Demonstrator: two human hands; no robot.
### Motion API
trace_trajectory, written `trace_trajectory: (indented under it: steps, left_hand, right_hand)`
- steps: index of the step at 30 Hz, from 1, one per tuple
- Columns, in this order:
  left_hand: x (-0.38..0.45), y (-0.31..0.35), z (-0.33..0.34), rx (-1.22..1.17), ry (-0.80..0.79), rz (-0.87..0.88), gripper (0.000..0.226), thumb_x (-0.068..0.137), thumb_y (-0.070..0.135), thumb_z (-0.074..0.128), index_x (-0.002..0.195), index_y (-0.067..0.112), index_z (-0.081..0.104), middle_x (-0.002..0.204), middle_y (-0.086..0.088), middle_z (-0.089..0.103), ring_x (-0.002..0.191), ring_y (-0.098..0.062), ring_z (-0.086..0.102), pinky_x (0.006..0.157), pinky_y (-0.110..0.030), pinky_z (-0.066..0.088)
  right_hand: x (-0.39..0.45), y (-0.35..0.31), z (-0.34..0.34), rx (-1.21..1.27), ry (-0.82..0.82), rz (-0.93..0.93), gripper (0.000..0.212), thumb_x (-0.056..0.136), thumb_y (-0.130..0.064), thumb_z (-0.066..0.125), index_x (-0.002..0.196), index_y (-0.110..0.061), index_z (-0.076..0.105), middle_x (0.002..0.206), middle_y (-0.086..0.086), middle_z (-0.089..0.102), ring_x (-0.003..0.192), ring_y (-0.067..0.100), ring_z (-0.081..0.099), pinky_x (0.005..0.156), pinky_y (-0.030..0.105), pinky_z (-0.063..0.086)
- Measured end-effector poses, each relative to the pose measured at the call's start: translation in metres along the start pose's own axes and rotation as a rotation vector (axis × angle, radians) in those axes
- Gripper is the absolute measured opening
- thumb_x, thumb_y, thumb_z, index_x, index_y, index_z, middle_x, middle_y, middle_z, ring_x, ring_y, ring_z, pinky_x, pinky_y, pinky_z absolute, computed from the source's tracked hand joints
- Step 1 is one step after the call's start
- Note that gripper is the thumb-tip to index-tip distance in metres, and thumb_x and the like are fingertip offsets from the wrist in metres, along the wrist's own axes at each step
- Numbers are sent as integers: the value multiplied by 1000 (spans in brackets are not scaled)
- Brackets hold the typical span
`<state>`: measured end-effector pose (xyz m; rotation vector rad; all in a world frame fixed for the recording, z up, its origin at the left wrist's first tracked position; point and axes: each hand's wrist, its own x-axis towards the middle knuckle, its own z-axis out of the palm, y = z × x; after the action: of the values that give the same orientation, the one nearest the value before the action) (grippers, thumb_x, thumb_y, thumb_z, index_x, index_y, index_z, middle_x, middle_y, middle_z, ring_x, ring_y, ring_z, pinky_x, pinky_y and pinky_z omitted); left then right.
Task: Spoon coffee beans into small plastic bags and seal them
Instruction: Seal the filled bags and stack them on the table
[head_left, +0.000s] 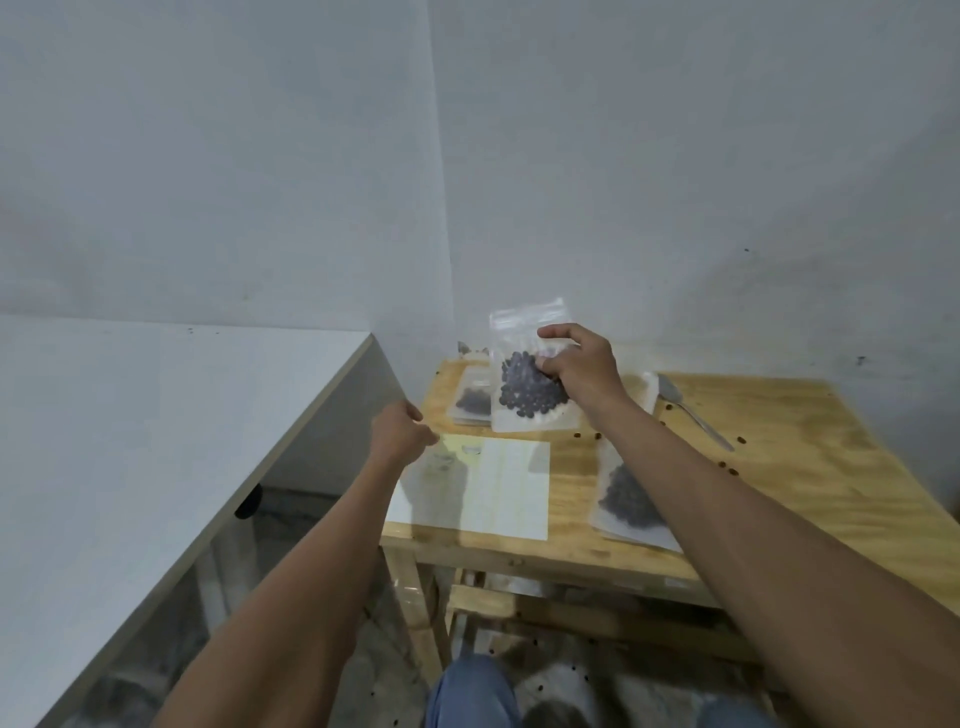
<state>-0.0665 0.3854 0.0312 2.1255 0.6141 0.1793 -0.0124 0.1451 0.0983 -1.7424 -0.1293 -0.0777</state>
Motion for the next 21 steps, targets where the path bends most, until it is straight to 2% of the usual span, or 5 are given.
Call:
trace_trajectory:
  steps: [3, 12, 15, 18, 21]
  left_hand:
    - [4, -17, 8, 57, -36, -35, 41, 80, 7, 84, 113, 8, 59, 112, -14, 63, 93, -26, 66, 68, -32, 52]
    - [15, -14, 25, 110, 6, -75, 44, 82, 2, 78, 123, 4, 61, 123, -15, 62, 107, -28, 63, 89, -39, 57]
    - [15, -12, 31, 148, 31, -91, 32, 83, 1, 71, 114, 6, 63, 118, -13, 63, 104, -28, 62, 89, -40, 57]
    - [12, -8, 32, 155, 53, -96, 15, 85, -1, 65, 84, 9, 54, 106, -12, 60, 90, -26, 57, 80, -35, 53]
    - [6, 4, 35, -48, 127, -36, 24, 86, 3, 69, 105, 9, 56, 103, -6, 57, 85, -21, 57, 73, -33, 49]
  right_hand:
    - [3, 4, 7, -4, -10, 5, 33, 86, -2, 72, 111, -23, 72, 113, 7, 65, 65, 10, 54, 57, 21, 47]
    - [8, 19, 17, -89, -47, -26, 33, 86, 0, 73, 111, -20, 72, 83, -6, 56, 63, 5, 52, 48, 9, 39]
    - [9, 24, 18, -104, -52, -32, 32, 86, 0, 73, 111, -20, 72, 90, -8, 57, 71, 5, 54, 50, 8, 39]
    - [11, 29, 17, -97, -62, -23, 32, 86, 0, 73, 111, -21, 72, 81, -14, 51, 67, 2, 48, 51, 10, 39]
    - [12, 32, 14, -66, -63, -5, 32, 86, -2, 74, 111, -23, 72, 96, -5, 60, 80, 6, 55, 61, 18, 42]
